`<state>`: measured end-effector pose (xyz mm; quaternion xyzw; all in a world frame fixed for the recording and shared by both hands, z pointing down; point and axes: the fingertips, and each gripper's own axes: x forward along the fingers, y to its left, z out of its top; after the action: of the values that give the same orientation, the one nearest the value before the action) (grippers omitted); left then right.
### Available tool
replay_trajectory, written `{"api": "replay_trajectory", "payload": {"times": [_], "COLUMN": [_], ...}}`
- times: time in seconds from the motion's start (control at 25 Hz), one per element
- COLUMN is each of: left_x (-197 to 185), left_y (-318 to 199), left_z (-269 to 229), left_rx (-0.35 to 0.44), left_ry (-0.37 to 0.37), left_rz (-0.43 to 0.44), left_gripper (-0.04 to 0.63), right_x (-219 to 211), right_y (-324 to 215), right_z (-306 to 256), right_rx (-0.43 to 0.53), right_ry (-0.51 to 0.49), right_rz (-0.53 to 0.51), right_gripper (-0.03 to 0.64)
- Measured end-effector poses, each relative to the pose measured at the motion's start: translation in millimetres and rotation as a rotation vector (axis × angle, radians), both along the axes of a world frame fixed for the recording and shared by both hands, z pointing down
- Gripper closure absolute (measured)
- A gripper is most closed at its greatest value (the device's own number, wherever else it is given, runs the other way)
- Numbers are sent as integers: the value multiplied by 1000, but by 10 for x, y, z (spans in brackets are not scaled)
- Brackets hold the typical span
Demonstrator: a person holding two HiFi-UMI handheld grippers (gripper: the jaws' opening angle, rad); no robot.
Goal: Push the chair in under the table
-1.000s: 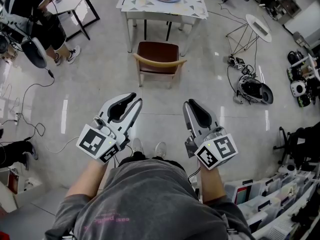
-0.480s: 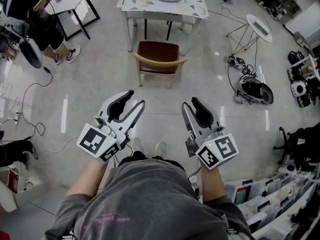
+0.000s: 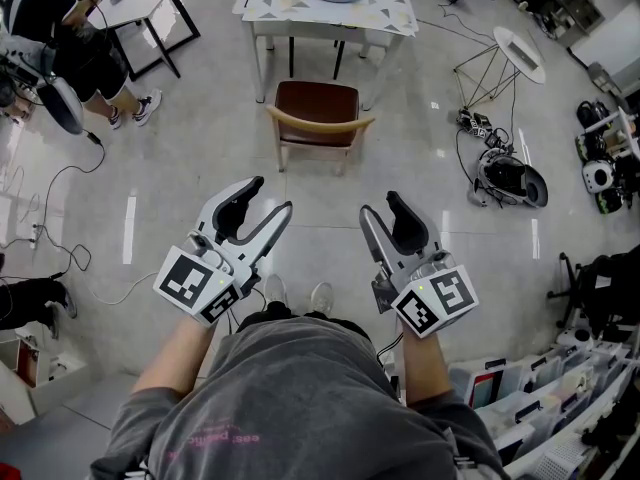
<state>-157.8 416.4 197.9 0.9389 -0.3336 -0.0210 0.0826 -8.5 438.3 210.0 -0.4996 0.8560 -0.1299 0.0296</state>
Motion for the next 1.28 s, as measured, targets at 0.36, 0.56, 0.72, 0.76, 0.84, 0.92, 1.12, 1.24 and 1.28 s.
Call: {"api": "replay_trajectory", "payload": {"times": [0.36, 0.56, 0.72, 0.76, 0.84, 0.92, 1.12, 1.24, 1.28], "left_x": [78, 140, 243, 271, 334, 404, 522, 555, 567], "left_y": [-29, -30, -15, -6, 9, 19, 14, -22, -39], "left_z": [19, 67, 129, 146, 181, 214, 310, 318, 310], "left_rx": [-3, -15, -31, -34, -38, -40, -49, -50, -47], "left_ry": [2, 3, 2, 2, -2, -9, -29, -36, -36], "left_rz": [-17, -39, -64, -72, -85, -95, -115, -126, -129], "left_gripper": [351, 351, 351, 351, 351, 351, 351, 351, 351], "right_x": [71, 151, 284, 322, 403, 490, 700, 765, 776], "right_y": [-26, -45, -43, -38, -32, -36, -114, -162, -179], "right_z": [2, 64, 128, 144, 178, 216, 337, 362, 363], "right_rx": [1, -15, -29, -31, -35, -37, -50, -52, -50], "right_ry": [13, 9, 3, 1, -2, -6, -18, -23, -24], "right_rz": [-10, -21, -40, -45, -53, -61, -63, -65, -67], "right_gripper": [402, 402, 402, 402, 402, 402, 402, 402, 402]}}
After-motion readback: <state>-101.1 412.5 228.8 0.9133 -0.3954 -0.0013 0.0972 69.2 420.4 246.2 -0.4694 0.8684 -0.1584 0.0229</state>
